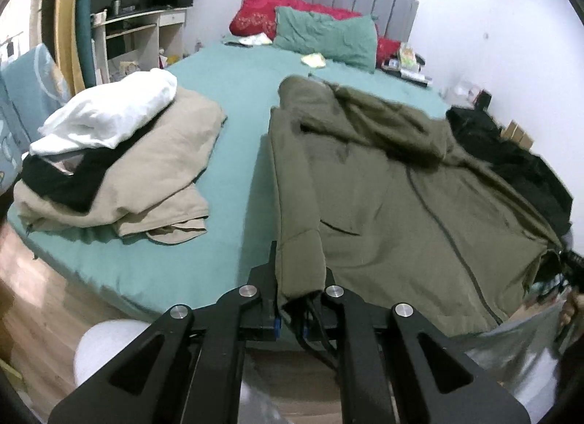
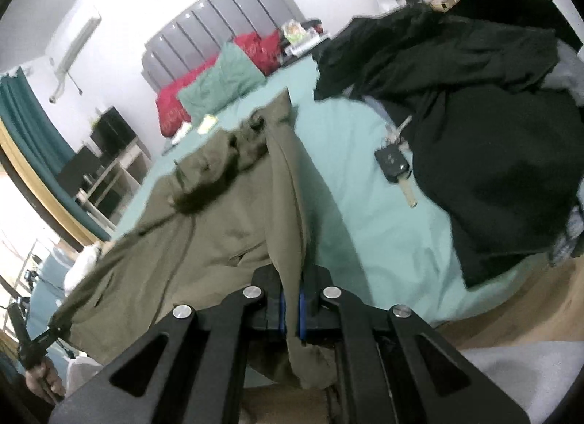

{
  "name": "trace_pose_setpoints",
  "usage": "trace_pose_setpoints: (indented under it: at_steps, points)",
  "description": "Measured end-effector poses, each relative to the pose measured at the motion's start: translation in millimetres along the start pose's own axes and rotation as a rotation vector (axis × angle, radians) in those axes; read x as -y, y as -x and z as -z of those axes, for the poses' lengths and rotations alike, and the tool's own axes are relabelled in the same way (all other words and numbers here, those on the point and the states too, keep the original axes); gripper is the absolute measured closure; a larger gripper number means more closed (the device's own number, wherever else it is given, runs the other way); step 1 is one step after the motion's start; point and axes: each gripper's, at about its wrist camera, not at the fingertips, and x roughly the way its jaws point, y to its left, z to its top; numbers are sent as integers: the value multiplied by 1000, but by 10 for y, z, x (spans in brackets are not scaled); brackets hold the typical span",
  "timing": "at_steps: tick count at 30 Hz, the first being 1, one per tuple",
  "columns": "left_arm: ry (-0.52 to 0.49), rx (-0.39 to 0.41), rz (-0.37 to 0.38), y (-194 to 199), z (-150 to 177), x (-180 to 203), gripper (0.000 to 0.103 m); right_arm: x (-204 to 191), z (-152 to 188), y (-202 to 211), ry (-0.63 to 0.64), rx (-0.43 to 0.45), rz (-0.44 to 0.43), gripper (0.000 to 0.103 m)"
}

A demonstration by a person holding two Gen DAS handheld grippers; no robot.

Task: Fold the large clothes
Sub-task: 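Grasp the jacket hem with both grippers and lift it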

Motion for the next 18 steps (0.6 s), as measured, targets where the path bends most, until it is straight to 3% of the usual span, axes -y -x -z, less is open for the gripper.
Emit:
trace_pose_setpoints:
  at_steps: [18]
  points:
    - [-4, 248, 54, 1592, -228, 71, 96, -483, -403, 1500, 111, 285, -101, 99]
